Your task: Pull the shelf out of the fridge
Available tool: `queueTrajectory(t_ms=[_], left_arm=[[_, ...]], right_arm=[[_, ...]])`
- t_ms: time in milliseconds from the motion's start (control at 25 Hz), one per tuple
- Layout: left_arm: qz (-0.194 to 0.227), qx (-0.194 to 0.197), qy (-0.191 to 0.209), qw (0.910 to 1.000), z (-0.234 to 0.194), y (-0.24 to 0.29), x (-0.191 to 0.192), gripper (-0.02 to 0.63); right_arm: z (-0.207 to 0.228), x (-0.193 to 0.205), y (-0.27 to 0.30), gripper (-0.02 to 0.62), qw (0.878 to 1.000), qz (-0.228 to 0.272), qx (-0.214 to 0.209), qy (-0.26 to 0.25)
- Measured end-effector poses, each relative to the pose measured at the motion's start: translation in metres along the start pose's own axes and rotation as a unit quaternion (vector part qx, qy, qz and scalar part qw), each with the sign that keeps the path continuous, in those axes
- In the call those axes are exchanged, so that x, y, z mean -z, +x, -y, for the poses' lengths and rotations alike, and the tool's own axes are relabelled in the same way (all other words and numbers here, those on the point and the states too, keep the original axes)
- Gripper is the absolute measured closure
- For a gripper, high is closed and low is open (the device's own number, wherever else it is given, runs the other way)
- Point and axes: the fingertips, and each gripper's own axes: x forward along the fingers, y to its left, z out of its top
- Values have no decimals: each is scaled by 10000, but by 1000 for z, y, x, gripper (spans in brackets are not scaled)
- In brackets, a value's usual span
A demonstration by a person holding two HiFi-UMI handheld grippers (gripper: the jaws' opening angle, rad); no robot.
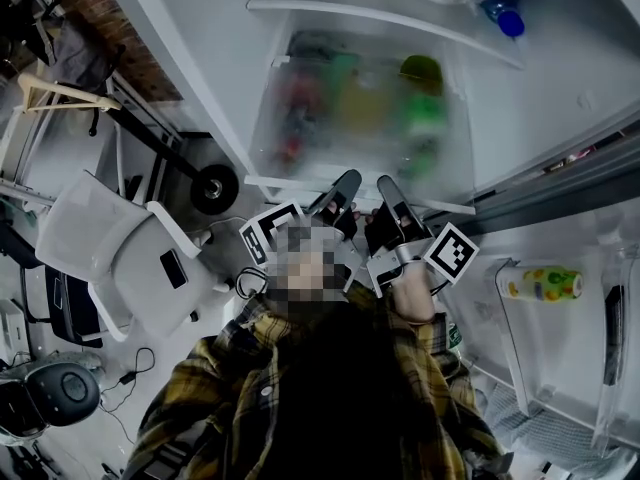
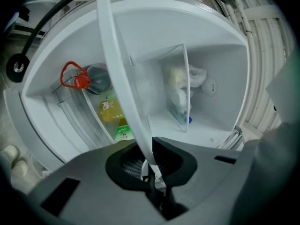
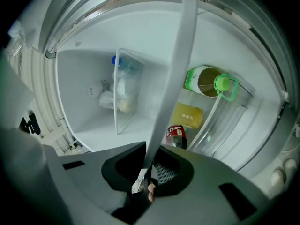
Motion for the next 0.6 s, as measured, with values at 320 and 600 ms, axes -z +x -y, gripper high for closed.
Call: queueTrajectory(t_ms=[320, 600], left_arm=[[-29, -30, 23, 10000, 4, -10, 8, 565], [-35, -43, 41, 10000, 6, -14, 13, 565]], right_arm=[[-5, 7, -10, 540, 9999, -73, 5, -115], [-7, 9, -15, 538, 9998, -98, -20, -162]])
